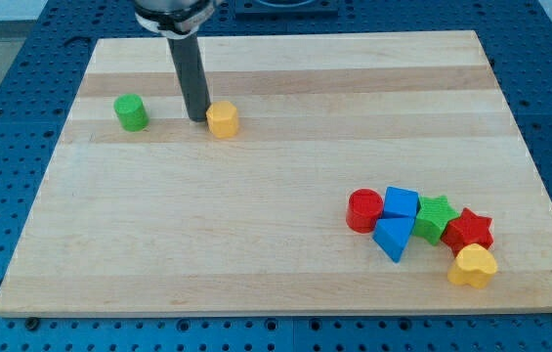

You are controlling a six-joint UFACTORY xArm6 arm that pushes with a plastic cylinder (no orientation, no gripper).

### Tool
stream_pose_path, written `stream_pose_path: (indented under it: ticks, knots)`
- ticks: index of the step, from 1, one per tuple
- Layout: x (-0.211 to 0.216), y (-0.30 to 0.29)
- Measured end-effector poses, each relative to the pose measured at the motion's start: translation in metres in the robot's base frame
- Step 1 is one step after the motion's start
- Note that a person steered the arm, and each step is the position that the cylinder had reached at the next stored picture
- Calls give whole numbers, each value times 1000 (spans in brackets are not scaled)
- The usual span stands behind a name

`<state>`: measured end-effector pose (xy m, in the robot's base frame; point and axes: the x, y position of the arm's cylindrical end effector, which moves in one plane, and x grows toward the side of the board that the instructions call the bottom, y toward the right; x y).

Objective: Slide yellow hexagon to red circle

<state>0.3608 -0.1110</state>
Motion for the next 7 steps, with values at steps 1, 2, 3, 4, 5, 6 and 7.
stream_pose_path:
  ticks: [1,2,3,4,5,6,7]
  knots:
    - [8,36]
    - [8,69]
    - [9,96]
    - [31,106]
    - [44,82]
    - [46,70]
    - [51,65]
